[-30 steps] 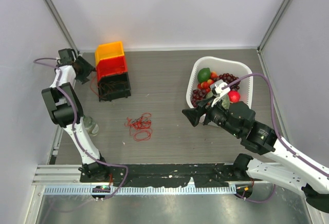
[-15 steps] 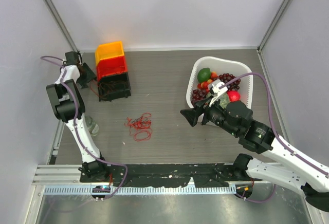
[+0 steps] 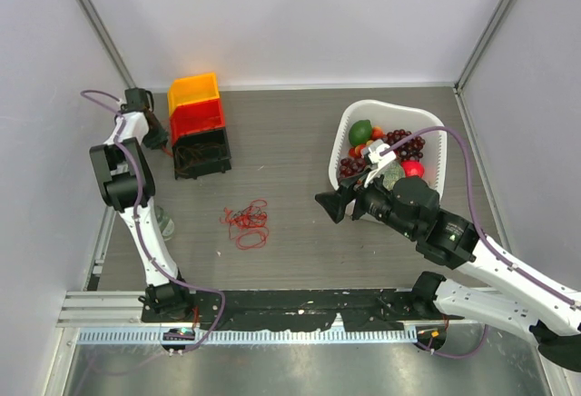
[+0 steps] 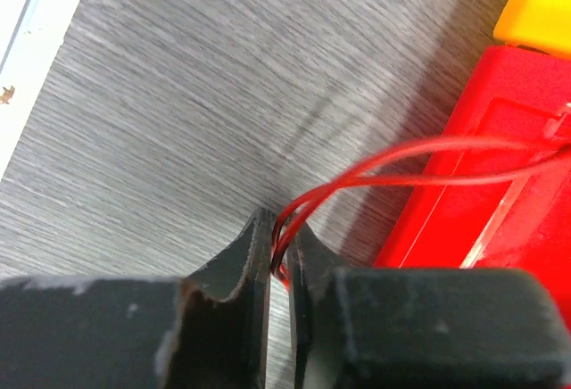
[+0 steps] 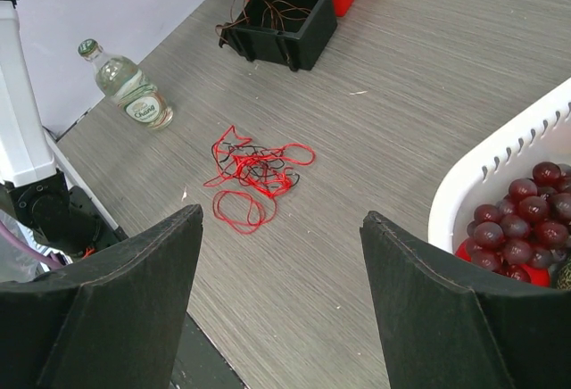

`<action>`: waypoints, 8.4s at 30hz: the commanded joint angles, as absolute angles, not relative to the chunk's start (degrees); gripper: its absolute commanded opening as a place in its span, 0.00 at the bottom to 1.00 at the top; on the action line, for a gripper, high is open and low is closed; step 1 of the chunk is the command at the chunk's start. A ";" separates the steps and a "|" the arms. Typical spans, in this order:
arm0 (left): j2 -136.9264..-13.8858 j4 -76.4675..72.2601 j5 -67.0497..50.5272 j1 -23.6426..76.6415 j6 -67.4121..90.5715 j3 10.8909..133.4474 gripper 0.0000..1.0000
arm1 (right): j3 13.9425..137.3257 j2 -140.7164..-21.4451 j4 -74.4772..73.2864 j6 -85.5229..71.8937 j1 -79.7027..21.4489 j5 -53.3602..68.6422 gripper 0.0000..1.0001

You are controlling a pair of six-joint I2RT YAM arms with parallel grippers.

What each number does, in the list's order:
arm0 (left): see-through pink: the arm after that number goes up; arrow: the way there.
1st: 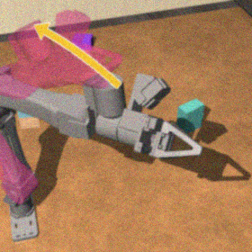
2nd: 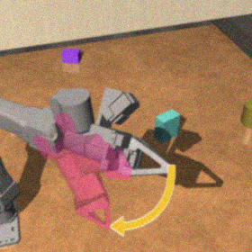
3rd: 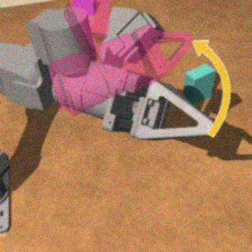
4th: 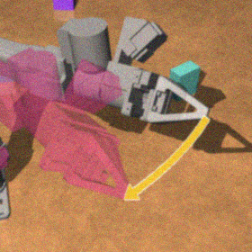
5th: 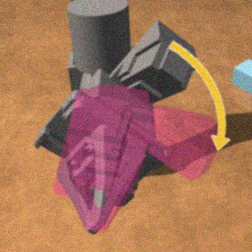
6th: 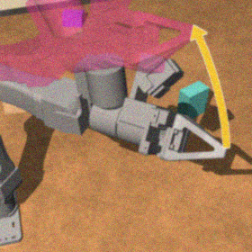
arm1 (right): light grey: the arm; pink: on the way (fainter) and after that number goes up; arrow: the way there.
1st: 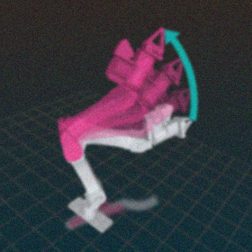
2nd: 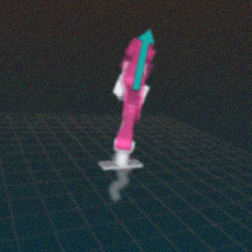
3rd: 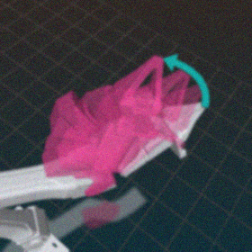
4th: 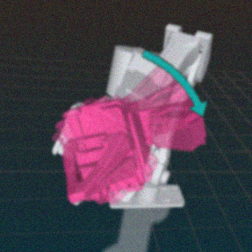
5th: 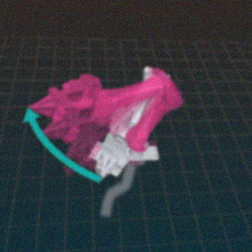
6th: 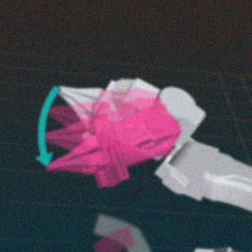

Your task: Untangle the cables

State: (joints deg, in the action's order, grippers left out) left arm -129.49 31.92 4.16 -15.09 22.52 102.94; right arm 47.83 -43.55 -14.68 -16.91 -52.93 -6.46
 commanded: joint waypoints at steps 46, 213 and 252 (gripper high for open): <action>-117.34 10.63 5.28 -0.53 26.71 101.16 0.00 | 48.87 -43.59 -11.60 -18.63 -52.91 -6.24 0.77; -71.93 26.63 -13.28 7.71 29.25 62.09 0.72 | 47.81 -52.11 -14.94 -24.69 -52.47 -0.81 0.76; -56.18 30.50 -13.85 29.00 34.01 52.52 0.00 | 44.56 -68.30 2.99 -37.62 -63.19 -2.81 0.65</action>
